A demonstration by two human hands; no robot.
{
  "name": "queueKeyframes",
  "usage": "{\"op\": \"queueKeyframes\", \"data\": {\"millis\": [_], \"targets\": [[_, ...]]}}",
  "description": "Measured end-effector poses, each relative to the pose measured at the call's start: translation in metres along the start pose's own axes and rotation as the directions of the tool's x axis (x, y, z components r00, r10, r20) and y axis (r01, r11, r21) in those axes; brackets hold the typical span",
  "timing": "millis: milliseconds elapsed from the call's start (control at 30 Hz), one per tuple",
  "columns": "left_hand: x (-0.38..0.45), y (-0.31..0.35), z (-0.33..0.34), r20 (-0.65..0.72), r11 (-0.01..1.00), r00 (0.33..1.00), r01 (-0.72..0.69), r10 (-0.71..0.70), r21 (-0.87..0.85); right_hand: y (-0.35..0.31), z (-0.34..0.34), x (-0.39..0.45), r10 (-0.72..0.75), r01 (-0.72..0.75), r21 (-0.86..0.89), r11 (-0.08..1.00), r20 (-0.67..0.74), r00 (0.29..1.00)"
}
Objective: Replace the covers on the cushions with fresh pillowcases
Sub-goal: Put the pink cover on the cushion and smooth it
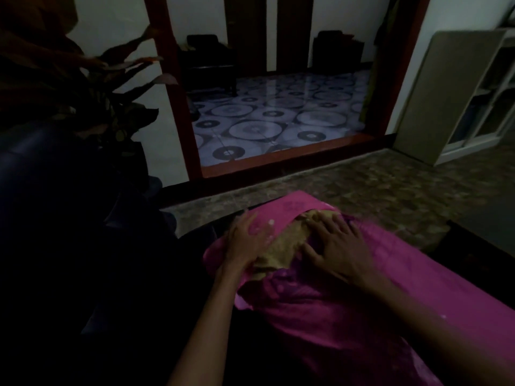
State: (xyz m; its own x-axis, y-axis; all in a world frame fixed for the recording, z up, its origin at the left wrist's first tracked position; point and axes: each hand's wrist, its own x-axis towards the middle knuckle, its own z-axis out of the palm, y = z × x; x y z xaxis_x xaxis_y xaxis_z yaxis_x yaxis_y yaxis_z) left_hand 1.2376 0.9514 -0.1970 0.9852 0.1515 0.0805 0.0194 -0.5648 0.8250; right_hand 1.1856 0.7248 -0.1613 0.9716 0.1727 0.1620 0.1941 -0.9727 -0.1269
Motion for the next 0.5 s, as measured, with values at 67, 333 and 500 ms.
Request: {"op": "queueKeyframes", "data": {"millis": [67,333,500], "targets": [[-0.001,0.02,0.013,0.109,0.996,0.992,-0.061,0.067,-0.059,0.01,0.001,0.005,0.03,-0.029,-0.025,0.999,0.051,0.998],[0.009,0.095,0.012,-0.311,0.968,0.933,-0.222,0.178,-0.112,0.001,0.01,-0.009,-0.064,0.078,-0.048,0.996,0.246,0.967],[-0.009,0.132,0.002,-0.148,0.911,0.901,-0.411,0.409,0.016,0.002,0.001,-0.009,-0.042,0.046,-0.008,0.999,0.288,0.957]]}}
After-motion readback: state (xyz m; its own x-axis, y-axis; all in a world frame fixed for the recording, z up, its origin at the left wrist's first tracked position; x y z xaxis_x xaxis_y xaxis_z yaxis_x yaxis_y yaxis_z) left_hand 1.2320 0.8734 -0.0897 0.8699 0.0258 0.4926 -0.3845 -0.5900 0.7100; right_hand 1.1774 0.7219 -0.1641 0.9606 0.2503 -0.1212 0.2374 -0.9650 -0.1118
